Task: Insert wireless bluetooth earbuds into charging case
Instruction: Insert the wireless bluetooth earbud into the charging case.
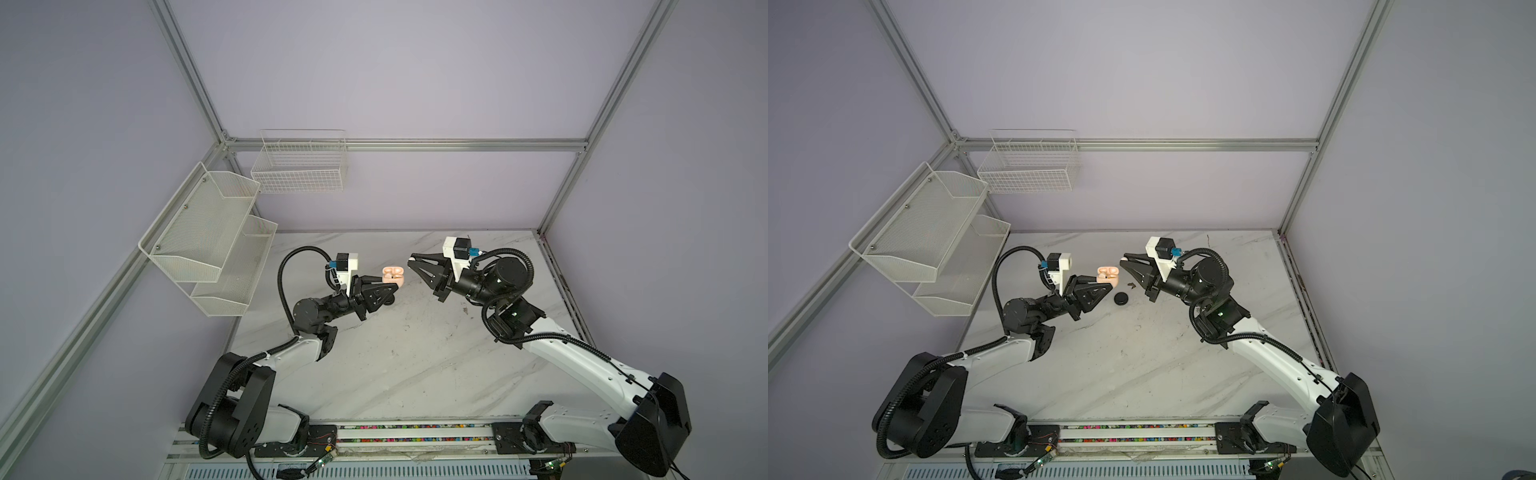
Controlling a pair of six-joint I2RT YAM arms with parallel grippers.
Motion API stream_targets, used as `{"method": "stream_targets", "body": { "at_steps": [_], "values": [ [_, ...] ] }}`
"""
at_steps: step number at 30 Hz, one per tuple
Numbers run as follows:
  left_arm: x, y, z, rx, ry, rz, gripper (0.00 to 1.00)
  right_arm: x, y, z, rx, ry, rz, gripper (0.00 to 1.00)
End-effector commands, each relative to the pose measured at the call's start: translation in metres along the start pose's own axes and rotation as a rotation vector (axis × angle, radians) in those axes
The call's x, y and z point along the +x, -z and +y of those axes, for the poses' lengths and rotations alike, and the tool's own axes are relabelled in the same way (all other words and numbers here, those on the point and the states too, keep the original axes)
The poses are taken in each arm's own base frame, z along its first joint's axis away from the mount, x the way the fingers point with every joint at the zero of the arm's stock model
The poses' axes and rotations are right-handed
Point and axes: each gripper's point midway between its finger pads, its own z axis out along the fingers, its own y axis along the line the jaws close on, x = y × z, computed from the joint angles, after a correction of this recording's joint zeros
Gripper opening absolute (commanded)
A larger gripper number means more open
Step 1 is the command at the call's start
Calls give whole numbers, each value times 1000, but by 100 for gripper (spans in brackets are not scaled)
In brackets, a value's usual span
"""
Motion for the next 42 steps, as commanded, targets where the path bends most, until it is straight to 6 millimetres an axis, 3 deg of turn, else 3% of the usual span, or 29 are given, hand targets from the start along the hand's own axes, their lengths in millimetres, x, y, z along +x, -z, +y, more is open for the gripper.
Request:
{"method": "stream_targets", "body": {
  "at_steps": [1,7,12,13,14,20,33,38,42],
  "values": [
    [-25,-10,-22,98,-92,-6,0,-35,-2,10,-81,170,-97,0],
    [-29,-13,-24,125,-107,21,0,-47,-8,6,-129,262,-121,0],
    [-36,-17,-30,158,-147,40,0,-43,3,12,-305,346,-113,0],
    [-30,-19,-21,155,-128,59,0,-43,7,12,-366,347,-110,0],
    [-30,-20,-22,168,-136,70,0,-34,6,8,-430,321,-89,0],
    [-30,-26,-25,211,-150,113,0,-19,2,-2,-634,264,-52,0],
    [-26,-30,-22,240,-189,151,0,-69,8,4,-666,193,-40,0],
    [-30,-31,-29,253,-221,144,0,-67,3,22,-673,120,-39,0],
    [-30,-34,-36,278,-226,156,0,-57,5,30,-694,174,-54,0]
  ]
}}
